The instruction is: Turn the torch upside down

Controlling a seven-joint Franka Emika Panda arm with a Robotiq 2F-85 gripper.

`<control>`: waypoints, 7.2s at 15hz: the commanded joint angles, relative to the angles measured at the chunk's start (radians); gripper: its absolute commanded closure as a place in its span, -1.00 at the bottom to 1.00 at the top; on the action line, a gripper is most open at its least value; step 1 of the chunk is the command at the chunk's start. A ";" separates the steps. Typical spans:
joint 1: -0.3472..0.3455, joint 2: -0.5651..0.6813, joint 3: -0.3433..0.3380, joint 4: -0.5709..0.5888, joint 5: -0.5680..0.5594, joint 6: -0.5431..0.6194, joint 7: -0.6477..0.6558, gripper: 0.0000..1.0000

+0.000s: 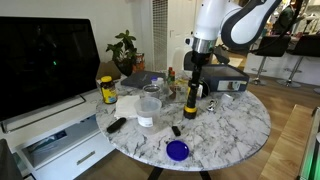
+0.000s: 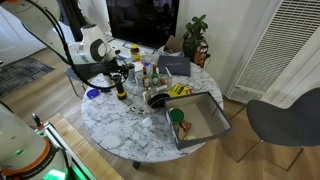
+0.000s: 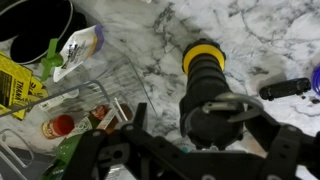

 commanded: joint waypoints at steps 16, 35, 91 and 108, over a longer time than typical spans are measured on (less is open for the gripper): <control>0.014 -0.266 0.052 -0.244 0.369 -0.102 -0.075 -0.46; -0.004 -0.307 0.027 -0.251 0.345 0.097 -0.019 1.00; 0.051 -0.330 0.022 -0.263 0.412 -0.059 -0.079 0.32; 0.060 -0.569 -0.119 -0.245 0.500 -0.495 -0.324 -1.00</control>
